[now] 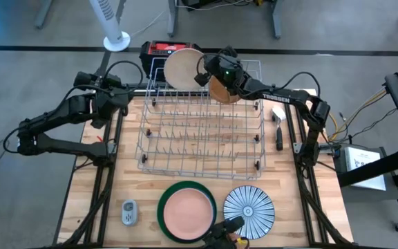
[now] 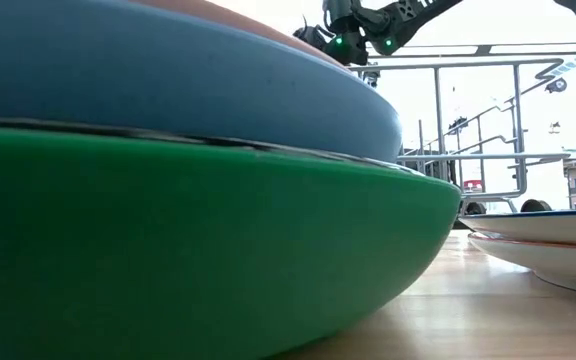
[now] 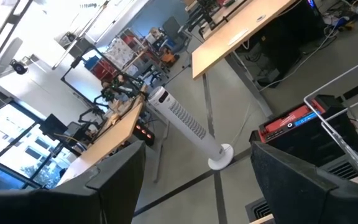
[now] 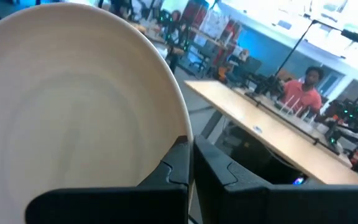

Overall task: Sort dishes
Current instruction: Put the white plate into the dish rack

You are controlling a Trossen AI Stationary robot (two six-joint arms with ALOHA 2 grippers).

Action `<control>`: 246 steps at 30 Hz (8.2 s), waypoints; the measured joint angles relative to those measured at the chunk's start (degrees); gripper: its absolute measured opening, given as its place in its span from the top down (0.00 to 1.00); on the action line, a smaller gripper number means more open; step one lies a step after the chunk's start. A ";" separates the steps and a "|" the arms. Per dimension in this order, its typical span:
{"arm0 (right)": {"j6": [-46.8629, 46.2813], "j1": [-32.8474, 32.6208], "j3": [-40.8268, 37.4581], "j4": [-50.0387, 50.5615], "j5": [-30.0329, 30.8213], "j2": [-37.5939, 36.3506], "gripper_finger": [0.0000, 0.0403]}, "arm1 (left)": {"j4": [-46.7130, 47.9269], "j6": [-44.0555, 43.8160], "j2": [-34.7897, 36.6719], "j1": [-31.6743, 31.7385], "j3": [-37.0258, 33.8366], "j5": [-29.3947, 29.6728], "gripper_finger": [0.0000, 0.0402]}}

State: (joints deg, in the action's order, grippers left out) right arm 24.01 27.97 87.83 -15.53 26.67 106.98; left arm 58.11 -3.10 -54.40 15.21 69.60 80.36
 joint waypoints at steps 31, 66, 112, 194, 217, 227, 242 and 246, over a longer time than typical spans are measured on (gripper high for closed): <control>-7.25 2.56 -2.05 3.29 -1.61 0.00 1.00 | 0.15 -1.05 0.07 0.01 0.00 0.02 0.31; 1.67 2.43 -3.61 0.98 2.83 0.71 1.00 | 0.28 -2.20 -0.24 -0.01 0.00 0.04 0.30; 3.16 1.92 -3.63 -1.48 -3.08 3.66 0.74 | 0.28 -2.18 -0.25 0.01 0.00 0.04 0.30; -25.55 7.56 -2.84 20.33 -26.40 -0.37 1.00 | 0.24 -1.95 -5.58 0.01 0.02 -7.78 0.30; -17.89 7.48 10.84 36.08 -22.60 0.65 1.00 | 0.26 1.46 -5.57 0.01 0.02 -7.34 0.30; -21.86 7.06 29.72 52.13 -28.26 11.59 1.00 | 0.33 1.69 -5.51 0.01 0.02 -7.34 0.30; -23.36 5.99 37.07 58.97 -22.01 14.80 1.00 | 1.57 0.90 -5.50 0.01 0.02 -7.34 0.30; -23.93 5.50 36.82 60.01 -21.97 15.29 1.00 | 1.57 0.88 -5.50 0.01 0.02 -7.34 0.30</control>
State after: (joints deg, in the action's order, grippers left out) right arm 0.08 33.46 124.65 44.48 4.70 122.27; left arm 59.68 -2.22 -59.90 15.22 69.63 73.01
